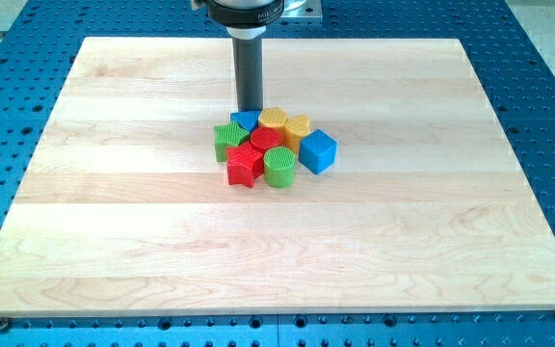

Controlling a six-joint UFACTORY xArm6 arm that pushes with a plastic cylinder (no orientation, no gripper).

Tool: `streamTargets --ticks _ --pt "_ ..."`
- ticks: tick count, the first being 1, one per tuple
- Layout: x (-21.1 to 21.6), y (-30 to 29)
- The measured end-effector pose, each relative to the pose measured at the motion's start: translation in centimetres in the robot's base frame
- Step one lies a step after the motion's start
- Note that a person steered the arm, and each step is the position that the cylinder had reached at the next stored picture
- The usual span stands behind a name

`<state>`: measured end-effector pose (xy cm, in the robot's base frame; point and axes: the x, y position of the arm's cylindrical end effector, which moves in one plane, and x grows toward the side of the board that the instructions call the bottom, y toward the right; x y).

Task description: Place the cube right to the green circle

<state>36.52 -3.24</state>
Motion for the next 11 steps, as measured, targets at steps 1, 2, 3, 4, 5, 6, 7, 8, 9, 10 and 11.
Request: streamTargets --ticks 1,2,3,4,5,6,7,8,9,10,11 --pt "-2.8 3.2" --pt "-1.3 10.4" --pt "4.9 14.5" --pt "6.8 12.3" --pt "7.6 10.2" --pt "8.6 10.7" --pt "11.6 14.6" --pt "10.4 11.8" --pt "9.1 11.6" --pt "11.2 11.2" --pt "11.4 7.4"
